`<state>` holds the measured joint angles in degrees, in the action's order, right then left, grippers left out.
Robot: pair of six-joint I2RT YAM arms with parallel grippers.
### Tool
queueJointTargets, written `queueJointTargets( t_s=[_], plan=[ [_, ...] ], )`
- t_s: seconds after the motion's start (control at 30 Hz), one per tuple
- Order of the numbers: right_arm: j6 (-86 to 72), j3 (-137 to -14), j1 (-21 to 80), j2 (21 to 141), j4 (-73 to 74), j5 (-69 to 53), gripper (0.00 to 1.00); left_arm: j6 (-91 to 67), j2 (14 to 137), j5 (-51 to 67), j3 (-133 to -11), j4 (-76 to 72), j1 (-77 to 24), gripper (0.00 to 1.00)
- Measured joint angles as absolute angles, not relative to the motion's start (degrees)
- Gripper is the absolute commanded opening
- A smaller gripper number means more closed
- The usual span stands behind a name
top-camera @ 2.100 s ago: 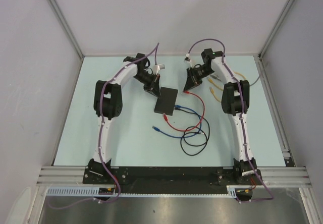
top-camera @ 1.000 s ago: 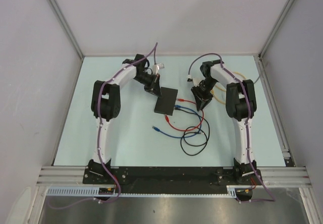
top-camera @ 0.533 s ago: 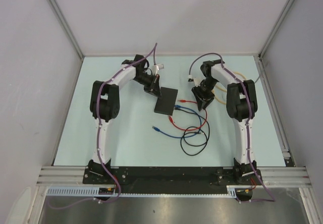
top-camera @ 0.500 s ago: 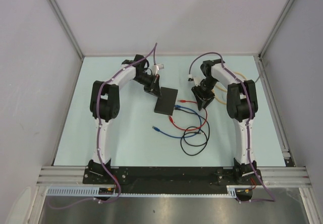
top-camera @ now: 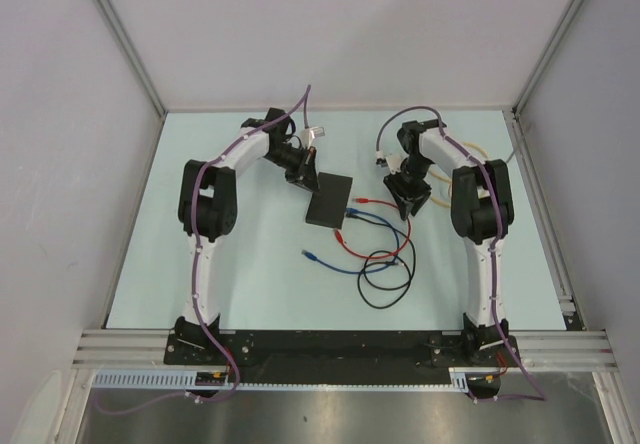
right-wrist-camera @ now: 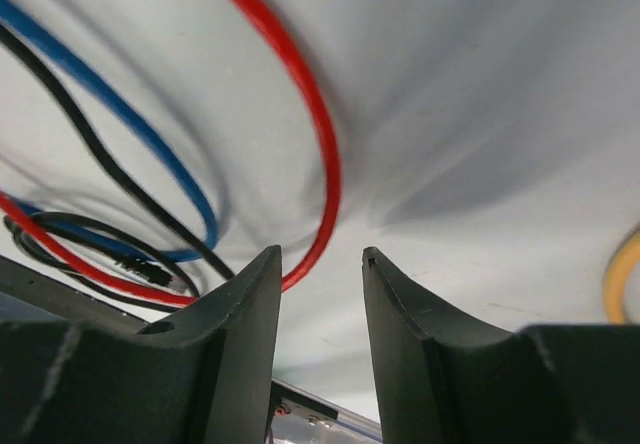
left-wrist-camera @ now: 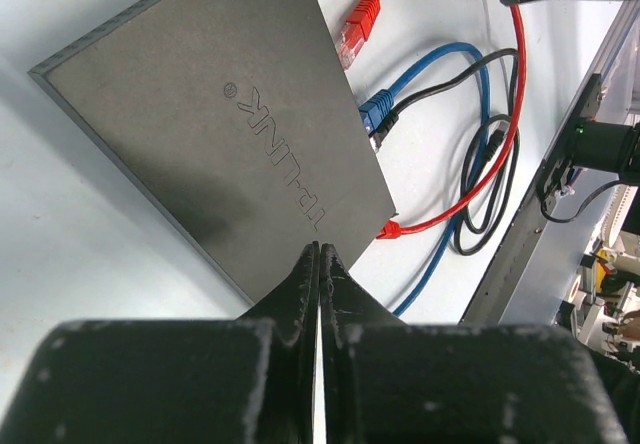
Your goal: Pull the plug from the switch port
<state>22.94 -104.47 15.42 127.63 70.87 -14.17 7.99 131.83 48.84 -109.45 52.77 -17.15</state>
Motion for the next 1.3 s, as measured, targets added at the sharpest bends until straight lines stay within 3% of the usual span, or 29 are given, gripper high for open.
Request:
queueJointTargets(
  t_s=[0.17,0.33,0.53,1.07,1.3],
  plan=[
    [22.9,-104.5,14.7,129.3,70.9,-13.2,0.38,8.0,131.8,48.8,-109.4,52.7,-17.1,0.01],
    [23.2,-104.6,15.5,130.9,71.8,-13.5,0.15,8.0,131.8,48.8,-109.4,52.7,-17.1,0.01],
    [24.5,-105.1,16.8,131.1,73.2,-16.4,0.01,8.0,131.8,48.6,-109.4,52.8,-17.1,0.01],
    [25.5,-109.3,16.8,123.2,75.4,-20.9,0.00,8.0,131.8,48.3,-109.4,52.8,-17.1,0.01],
    [26.5,-117.0,10.9,123.3,76.3,-29.4,0.00,8.0,131.8,48.3,-109.4,52.8,-17.1,0.01]
  ],
)
